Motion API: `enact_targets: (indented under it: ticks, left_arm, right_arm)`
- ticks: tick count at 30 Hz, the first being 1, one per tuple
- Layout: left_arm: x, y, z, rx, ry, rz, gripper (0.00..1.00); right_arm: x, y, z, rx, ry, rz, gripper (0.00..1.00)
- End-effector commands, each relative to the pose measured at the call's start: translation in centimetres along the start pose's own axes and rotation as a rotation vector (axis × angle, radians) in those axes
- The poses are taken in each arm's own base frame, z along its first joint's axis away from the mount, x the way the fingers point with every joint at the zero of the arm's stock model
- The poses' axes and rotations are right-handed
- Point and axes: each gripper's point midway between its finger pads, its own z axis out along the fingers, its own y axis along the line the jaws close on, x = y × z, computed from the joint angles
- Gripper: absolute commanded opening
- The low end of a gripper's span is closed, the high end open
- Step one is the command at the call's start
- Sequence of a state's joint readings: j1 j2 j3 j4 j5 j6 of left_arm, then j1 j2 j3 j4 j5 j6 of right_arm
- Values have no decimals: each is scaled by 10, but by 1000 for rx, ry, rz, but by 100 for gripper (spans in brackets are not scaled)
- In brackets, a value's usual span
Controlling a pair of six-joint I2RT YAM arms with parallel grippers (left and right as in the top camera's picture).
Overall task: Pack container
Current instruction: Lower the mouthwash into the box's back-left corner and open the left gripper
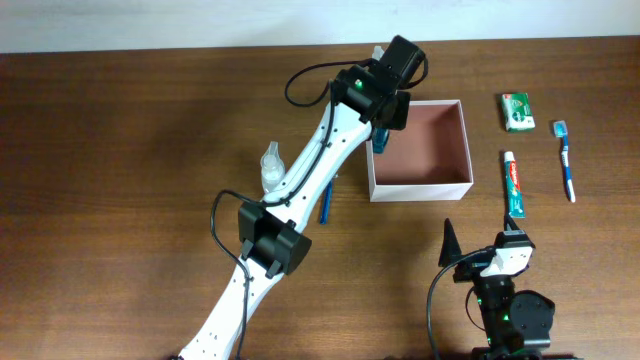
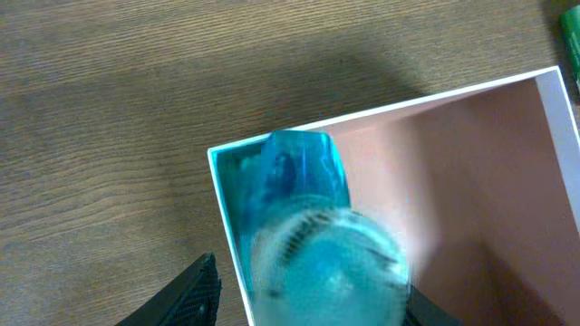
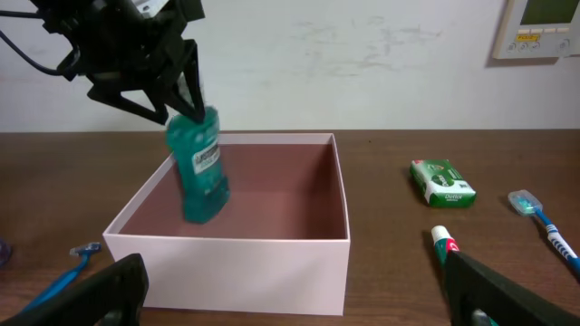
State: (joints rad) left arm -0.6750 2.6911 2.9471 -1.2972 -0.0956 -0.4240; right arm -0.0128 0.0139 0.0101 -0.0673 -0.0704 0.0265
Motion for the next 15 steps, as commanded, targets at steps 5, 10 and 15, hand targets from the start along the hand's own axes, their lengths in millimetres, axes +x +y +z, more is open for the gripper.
enact_targets:
  ticks: [5,10,15]
  left_arm:
    - [-9,-3,-15,1,-40,-9,50]
    - [-14,-4,-19,10,-59,-11,52]
    - [-45,-5,-64,51,-175,11,65]
  right_arm:
    - [2,0,0,2,4,3,99]
    - [2,0,0,2,4,3,99]
    - [2,0,0,2,4,3,99]
